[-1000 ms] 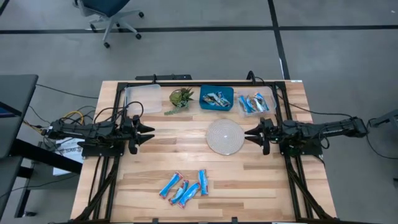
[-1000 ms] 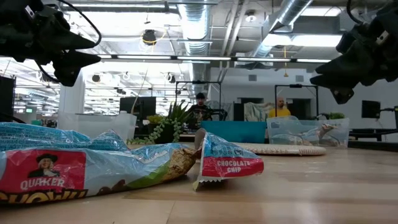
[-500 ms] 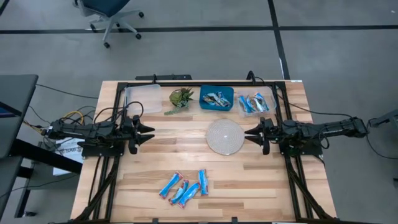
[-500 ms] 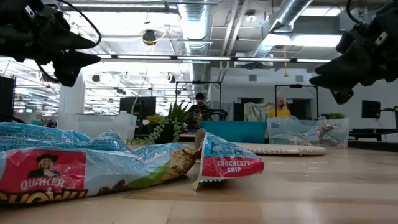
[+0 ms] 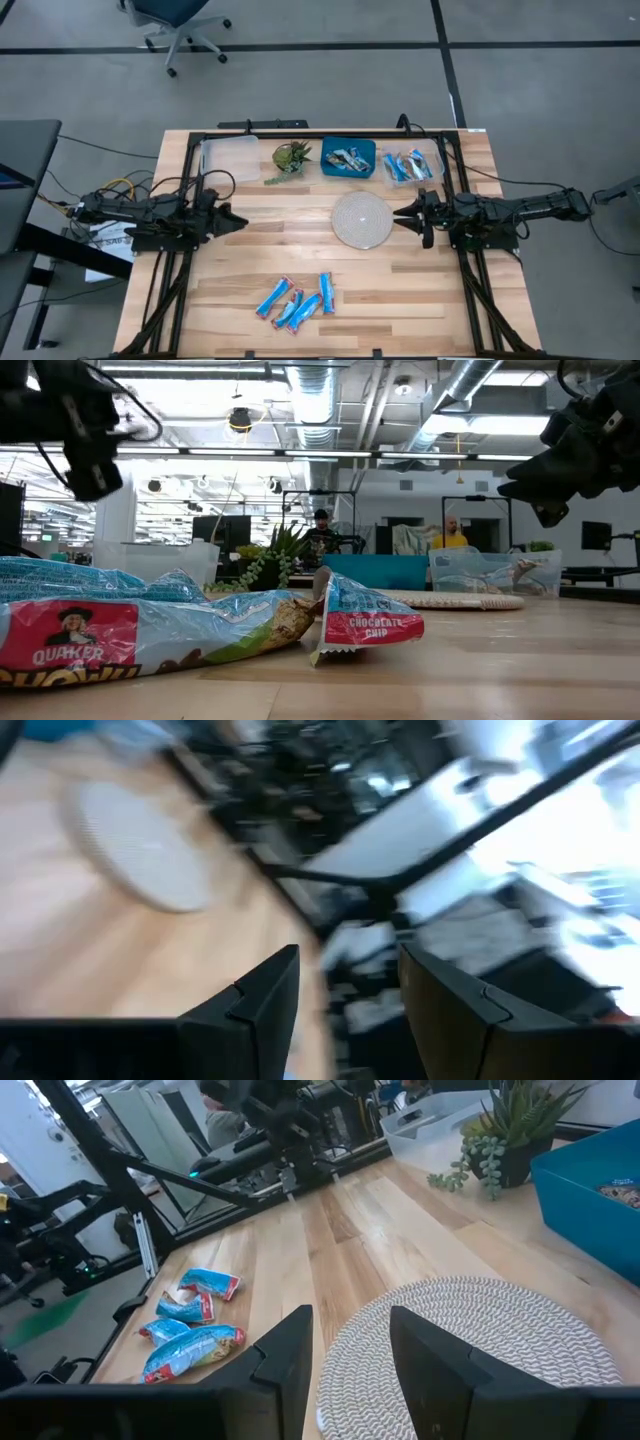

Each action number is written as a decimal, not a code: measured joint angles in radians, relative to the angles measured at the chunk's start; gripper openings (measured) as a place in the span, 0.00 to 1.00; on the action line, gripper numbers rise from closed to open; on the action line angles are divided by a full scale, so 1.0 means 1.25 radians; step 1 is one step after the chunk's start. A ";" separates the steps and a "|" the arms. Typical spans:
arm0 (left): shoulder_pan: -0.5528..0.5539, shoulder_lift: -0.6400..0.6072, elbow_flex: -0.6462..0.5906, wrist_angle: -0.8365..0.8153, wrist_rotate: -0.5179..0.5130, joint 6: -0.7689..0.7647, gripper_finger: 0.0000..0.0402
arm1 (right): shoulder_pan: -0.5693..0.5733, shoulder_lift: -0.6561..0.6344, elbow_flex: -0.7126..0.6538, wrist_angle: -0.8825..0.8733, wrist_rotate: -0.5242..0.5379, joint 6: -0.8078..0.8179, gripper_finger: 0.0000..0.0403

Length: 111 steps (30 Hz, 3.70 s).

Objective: Pick and place Granola Bars by type
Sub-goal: Put the red granola bar into the left transparent bin

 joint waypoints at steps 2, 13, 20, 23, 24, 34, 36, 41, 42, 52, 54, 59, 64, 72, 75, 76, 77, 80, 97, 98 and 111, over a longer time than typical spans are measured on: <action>0.000 0.000 0.001 0.062 0.025 -0.031 0.41 | 0.000 0.000 0.000 0.000 0.000 0.000 0.32; 0.000 0.008 0.003 0.106 0.000 -0.162 0.41 | 0.000 0.000 0.000 0.000 0.000 0.000 0.32; 0.000 0.164 0.080 -0.079 0.133 -0.139 0.33 | 0.000 0.000 -0.001 0.000 0.000 0.000 0.32; 0.000 0.265 0.154 -0.178 0.135 -0.112 0.29 | 0.000 0.000 -0.001 0.000 0.000 0.001 0.32; 0.000 0.298 0.175 -0.207 0.133 -0.103 0.28 | 0.000 0.000 -0.001 0.000 0.000 0.001 0.32; -0.032 0.621 0.336 -0.310 0.132 -0.089 0.22 | 0.000 0.000 -0.001 0.000 0.000 0.001 0.32; -0.055 0.681 0.362 -0.307 0.128 -0.105 0.21 | 0.000 0.000 -0.001 0.000 0.000 0.001 0.32; -0.124 0.833 0.423 -0.309 0.127 -0.141 0.19 | 0.000 0.000 -0.001 0.000 0.000 0.001 0.32; -0.138 0.863 0.435 -0.309 0.127 -0.149 0.18 | 0.000 0.000 -0.001 0.000 0.000 0.001 0.32; -0.221 1.143 0.580 -0.309 0.104 -0.162 0.15 | 0.000 0.000 -0.001 0.000 0.000 0.001 0.32; -0.226 1.191 0.610 -0.309 0.116 -0.158 0.15 | 0.000 0.000 -0.001 0.000 0.000 0.001 0.32; -0.235 1.278 0.676 -0.337 0.126 -0.207 0.15 | 0.000 0.000 -0.001 0.000 0.000 0.001 0.32; -0.240 1.286 0.682 -0.360 0.100 -0.291 0.15 | 0.000 0.000 -0.001 0.000 0.000 0.001 0.32; -0.255 1.282 0.682 -0.318 0.075 -0.331 0.16 | 0.000 0.000 -0.001 0.000 -0.001 0.001 0.32; -0.258 1.282 0.682 -0.318 0.084 -0.329 0.21 | 0.000 0.000 -0.001 0.000 0.000 0.001 0.32; -0.258 1.282 0.682 -0.317 0.086 -0.329 0.23 | 0.000 0.000 -0.001 0.000 0.000 0.000 0.32; -0.260 1.282 0.682 -0.316 0.086 -0.329 0.25 | 0.000 0.000 -0.001 0.000 0.000 0.001 0.32; -0.266 1.282 0.682 -0.315 0.089 -0.336 0.34 | 0.000 0.000 -0.001 0.000 -0.001 0.001 0.32; -0.279 1.294 0.681 -0.338 0.055 -0.347 0.45 | 0.000 0.000 -0.001 0.000 0.000 0.000 0.32; -0.279 1.300 0.681 -0.330 0.058 -0.347 0.44 | 0.000 0.000 -0.001 0.000 0.000 0.000 0.32; -0.288 1.360 0.686 -0.254 0.085 -0.347 0.38 | 0.000 0.000 -0.001 0.001 -0.001 0.001 0.32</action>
